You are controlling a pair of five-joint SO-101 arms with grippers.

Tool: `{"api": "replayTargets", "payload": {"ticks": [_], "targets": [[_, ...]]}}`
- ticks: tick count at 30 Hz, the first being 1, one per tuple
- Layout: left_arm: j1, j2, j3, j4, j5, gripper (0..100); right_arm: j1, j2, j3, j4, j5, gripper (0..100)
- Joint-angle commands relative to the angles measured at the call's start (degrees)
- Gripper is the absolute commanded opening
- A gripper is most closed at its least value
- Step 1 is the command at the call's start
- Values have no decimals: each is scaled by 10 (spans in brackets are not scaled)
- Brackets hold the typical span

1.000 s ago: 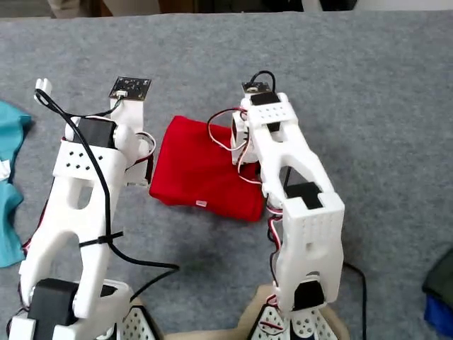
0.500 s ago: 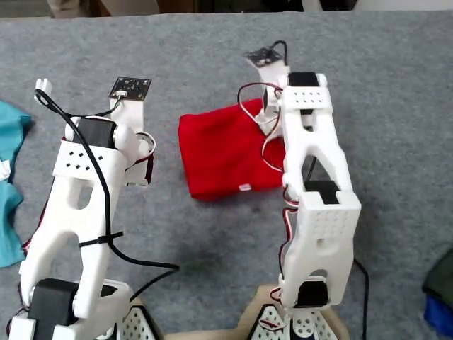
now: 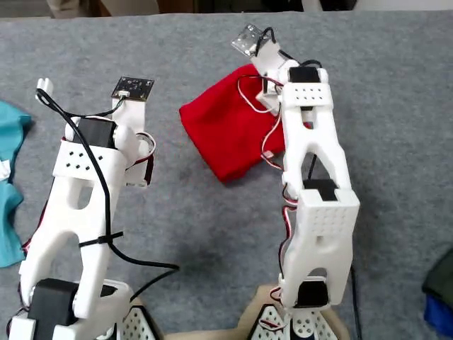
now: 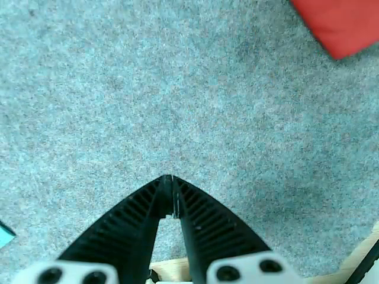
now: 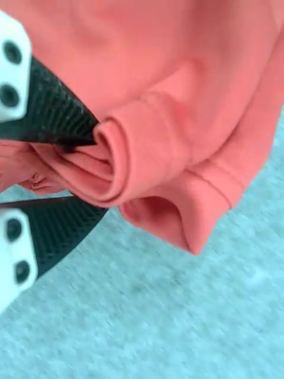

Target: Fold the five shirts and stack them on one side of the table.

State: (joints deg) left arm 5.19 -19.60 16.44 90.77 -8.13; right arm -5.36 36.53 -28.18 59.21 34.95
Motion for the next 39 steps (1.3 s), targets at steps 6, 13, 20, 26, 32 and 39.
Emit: {"api": "replayTargets", "payload": {"ticks": [6, 13, 20, 26, 32, 39], "targets": [[-7, -21, -6, -3, -4, 19, 6, 29, -106, 3, 10, 39], [-7, -21, -6, -4, 0, 19, 5, 31, -153, 80, 11, 253], [-7, -21, -4, -2, 0, 19, 5, 29, -203, 127, -11, 362], [-7, -21, -5, -1, 0, 19, 28, 29, -309, 302, -252, 320], [-6, -21, -7, 11, -1, 19, 38, 30, -356, 430, -422, 314], [-6, -22, -7, 18, -4, 19, 67, 28, -310, 432, -462, 314]]}}
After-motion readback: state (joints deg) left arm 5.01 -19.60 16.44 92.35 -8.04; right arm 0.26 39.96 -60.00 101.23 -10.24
